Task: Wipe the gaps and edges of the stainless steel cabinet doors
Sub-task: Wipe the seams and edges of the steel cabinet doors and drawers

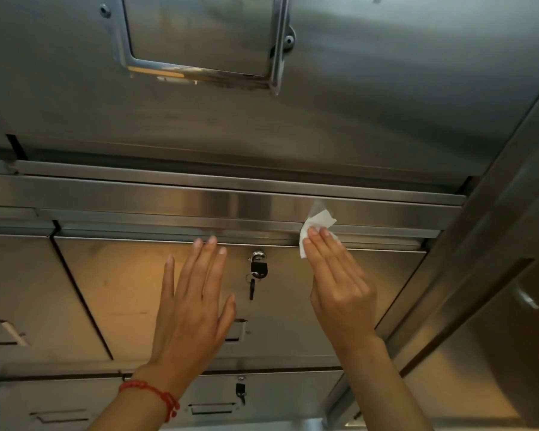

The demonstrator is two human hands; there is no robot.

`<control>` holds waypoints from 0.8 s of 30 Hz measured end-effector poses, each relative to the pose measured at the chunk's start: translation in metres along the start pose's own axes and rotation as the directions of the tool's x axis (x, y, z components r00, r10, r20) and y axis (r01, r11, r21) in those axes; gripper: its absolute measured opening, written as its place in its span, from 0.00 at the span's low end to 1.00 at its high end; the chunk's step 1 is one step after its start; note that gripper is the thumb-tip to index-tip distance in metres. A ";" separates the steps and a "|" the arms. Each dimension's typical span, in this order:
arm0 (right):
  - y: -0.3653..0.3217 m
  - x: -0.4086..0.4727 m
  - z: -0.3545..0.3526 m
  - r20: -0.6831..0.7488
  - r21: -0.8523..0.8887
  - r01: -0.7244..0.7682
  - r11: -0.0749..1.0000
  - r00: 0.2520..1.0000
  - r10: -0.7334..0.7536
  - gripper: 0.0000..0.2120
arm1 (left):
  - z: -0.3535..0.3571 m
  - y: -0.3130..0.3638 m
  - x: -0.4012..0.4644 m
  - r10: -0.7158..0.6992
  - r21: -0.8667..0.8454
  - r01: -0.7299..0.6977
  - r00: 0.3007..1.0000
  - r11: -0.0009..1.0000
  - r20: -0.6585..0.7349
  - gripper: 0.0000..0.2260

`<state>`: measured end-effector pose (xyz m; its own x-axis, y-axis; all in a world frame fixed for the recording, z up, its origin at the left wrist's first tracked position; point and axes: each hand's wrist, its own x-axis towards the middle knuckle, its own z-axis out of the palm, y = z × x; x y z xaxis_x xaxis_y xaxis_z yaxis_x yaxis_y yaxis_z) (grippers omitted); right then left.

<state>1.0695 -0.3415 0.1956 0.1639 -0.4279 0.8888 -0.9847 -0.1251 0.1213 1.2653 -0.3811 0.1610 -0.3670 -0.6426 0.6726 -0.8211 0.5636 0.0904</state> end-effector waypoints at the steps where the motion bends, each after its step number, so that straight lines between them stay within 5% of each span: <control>1: 0.003 -0.002 0.000 0.001 0.000 -0.004 1.000 1.000 0.004 0.13 | 0.001 0.004 0.002 0.001 0.003 -0.001 1.000 1.000 0.003 0.26; 24: 0.061 -0.023 -0.014 -0.007 -0.028 -0.098 0.995 0.995 0.098 0.18 | 0.024 0.060 0.026 0.037 0.004 -0.037 0.999 0.999 0.026 0.25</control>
<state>1.0047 -0.3268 0.1886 0.0663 -0.4317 0.8996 -0.9973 -0.0576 0.0458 1.1963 -0.3765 0.1663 -0.4081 -0.6344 0.6564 -0.8086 0.5850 0.0627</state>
